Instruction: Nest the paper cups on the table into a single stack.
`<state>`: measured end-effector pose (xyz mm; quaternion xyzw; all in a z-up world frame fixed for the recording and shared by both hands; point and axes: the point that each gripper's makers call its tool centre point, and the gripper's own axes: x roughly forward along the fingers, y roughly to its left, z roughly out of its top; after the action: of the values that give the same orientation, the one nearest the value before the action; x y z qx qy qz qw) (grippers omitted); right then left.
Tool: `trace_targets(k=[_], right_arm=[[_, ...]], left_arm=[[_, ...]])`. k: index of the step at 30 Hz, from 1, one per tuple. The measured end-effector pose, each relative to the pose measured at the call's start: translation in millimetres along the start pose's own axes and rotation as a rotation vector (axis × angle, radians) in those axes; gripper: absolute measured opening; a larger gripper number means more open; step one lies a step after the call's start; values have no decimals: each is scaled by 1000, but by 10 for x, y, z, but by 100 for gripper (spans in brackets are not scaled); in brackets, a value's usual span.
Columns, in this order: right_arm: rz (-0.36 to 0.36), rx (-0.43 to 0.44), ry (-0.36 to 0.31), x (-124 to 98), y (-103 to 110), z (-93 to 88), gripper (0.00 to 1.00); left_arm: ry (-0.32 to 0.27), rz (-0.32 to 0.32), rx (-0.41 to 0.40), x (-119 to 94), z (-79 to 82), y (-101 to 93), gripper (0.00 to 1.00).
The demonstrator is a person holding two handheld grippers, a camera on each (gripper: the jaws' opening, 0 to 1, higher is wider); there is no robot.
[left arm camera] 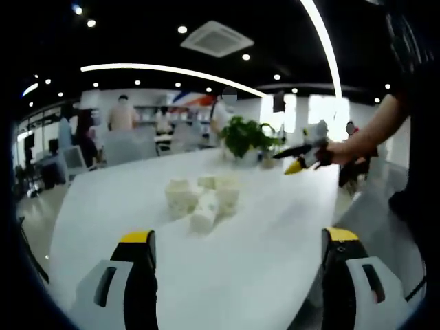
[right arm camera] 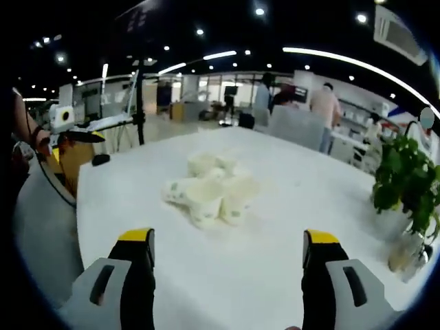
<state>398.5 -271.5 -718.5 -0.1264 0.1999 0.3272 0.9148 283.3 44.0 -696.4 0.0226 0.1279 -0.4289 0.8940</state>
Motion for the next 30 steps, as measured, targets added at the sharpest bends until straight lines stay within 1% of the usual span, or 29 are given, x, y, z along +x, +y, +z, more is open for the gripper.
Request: trace_targets(k=[8, 11, 15, 19, 25, 30], right_arm=[[24, -35, 30, 183, -148, 12, 85], [21, -27, 35, 223, -214, 20, 84], [17, -6, 36, 288, -309, 39, 83], [27, -22, 37, 349, -345, 71, 83], [44, -32, 54, 426, -403, 37, 83], [62, -39, 73, 492, -414, 20, 82]], left_arm=[[6, 19, -12, -4, -29, 4, 98], [13, 24, -19, 1, -54, 5, 98], [9, 35, -22, 16, -25, -9, 98], [11, 41, -20, 26, -27, -2, 98], [6, 49, -21, 72, 45, -59, 98], [8, 52, -27, 84, 24, -74, 98]])
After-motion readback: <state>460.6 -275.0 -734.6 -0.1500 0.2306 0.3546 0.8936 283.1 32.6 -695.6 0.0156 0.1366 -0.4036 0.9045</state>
